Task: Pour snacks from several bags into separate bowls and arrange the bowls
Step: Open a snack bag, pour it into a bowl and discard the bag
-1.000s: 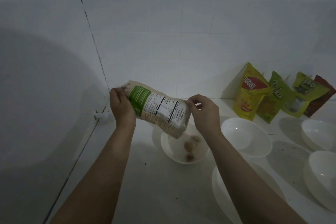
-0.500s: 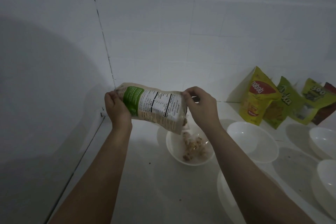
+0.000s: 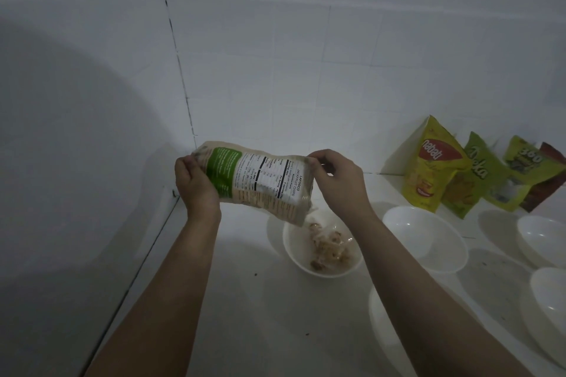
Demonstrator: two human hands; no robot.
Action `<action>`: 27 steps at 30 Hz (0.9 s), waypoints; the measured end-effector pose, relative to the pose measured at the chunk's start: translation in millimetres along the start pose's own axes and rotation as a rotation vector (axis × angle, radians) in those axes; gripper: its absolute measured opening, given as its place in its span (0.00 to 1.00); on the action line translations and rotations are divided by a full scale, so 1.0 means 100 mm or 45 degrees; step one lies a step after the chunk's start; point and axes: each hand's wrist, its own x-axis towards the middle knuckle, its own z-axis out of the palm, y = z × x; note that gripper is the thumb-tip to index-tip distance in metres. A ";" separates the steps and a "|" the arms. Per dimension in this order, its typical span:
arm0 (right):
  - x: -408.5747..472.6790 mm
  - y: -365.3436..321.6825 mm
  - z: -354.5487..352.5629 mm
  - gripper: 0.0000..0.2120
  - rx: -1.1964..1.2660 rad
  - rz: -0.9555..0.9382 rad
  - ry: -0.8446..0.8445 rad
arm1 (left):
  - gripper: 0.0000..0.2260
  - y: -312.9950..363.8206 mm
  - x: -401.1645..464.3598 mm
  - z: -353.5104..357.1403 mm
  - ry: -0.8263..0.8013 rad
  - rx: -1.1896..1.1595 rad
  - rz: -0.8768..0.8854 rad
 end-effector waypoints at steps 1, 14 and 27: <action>0.00 -0.01 0.01 0.07 -0.001 -0.006 -0.009 | 0.14 0.01 0.01 -0.02 0.004 -0.009 -0.008; -0.07 -0.07 0.01 0.11 -0.046 0.023 -0.033 | 0.15 0.12 -0.08 -0.16 -0.066 -0.083 0.032; -0.08 -0.19 -0.08 0.09 0.042 -0.036 0.069 | 0.14 0.18 -0.20 -0.16 -0.067 -0.185 -0.047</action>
